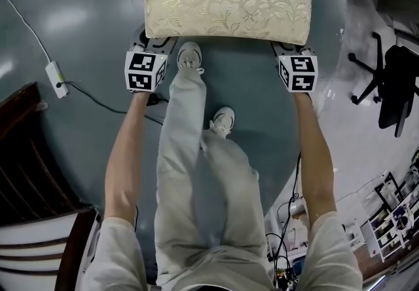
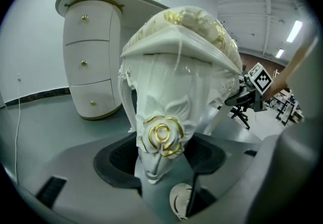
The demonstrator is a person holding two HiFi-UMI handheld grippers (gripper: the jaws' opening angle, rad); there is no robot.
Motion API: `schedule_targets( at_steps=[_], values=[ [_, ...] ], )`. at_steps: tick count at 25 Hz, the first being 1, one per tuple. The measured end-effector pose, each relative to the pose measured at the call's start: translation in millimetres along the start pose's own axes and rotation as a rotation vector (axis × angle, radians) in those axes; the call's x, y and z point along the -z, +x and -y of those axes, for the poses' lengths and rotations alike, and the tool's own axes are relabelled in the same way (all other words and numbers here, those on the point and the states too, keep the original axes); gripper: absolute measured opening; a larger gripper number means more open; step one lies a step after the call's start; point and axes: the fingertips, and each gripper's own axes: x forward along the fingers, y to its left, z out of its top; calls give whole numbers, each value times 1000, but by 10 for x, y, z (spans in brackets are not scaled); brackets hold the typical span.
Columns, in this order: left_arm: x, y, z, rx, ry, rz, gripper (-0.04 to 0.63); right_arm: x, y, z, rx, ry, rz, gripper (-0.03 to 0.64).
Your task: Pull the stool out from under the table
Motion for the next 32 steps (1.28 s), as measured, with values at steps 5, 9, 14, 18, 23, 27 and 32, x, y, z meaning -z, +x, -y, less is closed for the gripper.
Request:
schedule_targets(
  at_steps=[5, 9, 14, 18, 23, 27, 32],
  values=[
    [-5, 42, -29, -9, 4, 27, 268, -5, 0, -3, 16, 2, 22, 253],
    [-34, 43, -51, -3, 10, 20, 268, -21, -5, -11, 19, 13, 27, 253],
    [-36, 27, -38, 7, 12, 27, 267, -7, -27, -21, 26, 27, 32, 255],
    [-45, -8, -37, 9, 12, 16, 267, -1, -52, -46, 26, 35, 23, 255],
    [-27, 9, -28, 22, 19, 6, 267, 20, -58, -50, 30, 32, 15, 255],
    [-30, -2, -27, 24, 19, -6, 268, 8, -57, -53, 26, 41, 21, 258],
    [-22, 3, -15, 31, 19, -17, 268, -4, -41, -43, 25, 48, 26, 262]
  ],
)
